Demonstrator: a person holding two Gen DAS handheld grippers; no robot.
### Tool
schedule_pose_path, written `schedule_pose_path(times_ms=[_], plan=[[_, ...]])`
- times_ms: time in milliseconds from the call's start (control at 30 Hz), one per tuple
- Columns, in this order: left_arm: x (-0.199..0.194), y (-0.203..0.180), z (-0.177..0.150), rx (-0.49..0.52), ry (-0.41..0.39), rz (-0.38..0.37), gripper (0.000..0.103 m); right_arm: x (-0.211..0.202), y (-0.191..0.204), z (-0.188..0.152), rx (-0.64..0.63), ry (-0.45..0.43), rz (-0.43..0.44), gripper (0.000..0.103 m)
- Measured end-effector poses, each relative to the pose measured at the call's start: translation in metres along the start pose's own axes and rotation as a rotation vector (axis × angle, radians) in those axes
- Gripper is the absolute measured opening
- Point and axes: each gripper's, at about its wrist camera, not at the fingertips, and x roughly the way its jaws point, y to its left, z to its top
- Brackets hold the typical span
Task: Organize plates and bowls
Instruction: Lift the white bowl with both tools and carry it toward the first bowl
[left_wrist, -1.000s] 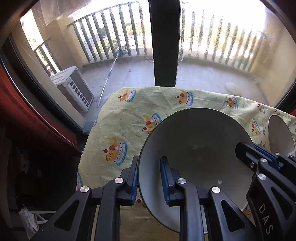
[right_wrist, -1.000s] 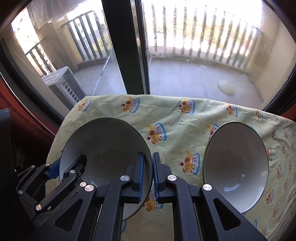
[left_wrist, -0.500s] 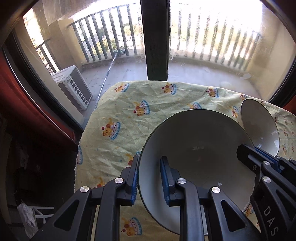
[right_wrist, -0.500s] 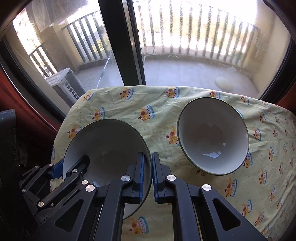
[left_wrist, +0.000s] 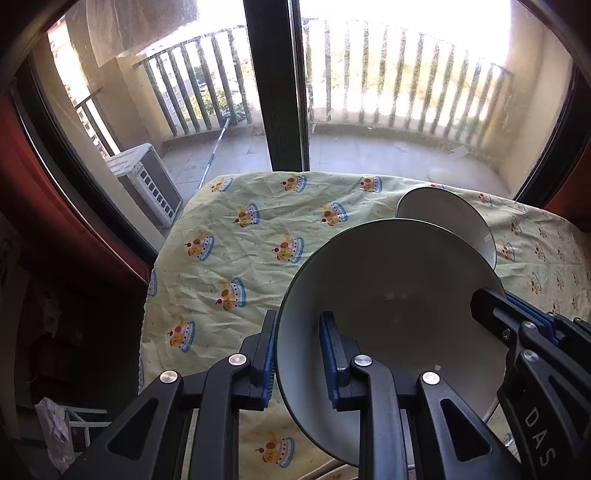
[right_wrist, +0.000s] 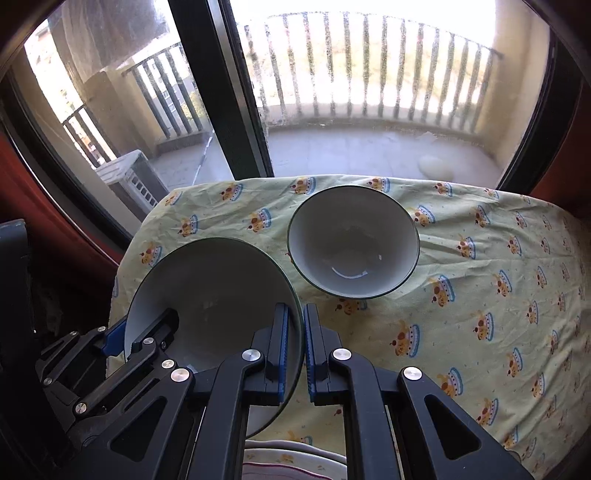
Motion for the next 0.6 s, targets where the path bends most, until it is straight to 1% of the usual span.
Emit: schedule_pose_path(times_ms=[267, 600], plan=[[-0.024, -0.042, -0.017, 0.013, -0.008, -0.005, 0.020, -0.033, -0.041, -0.016, 0.023, -0.018, 0.006, 0.011], [-0.053, -0.097, -0.041, 0.020, -0.027, -0.032, 0.020, -0.071, -0.100, -0.040, 0.045, -0.043, -0.009, 0.011]])
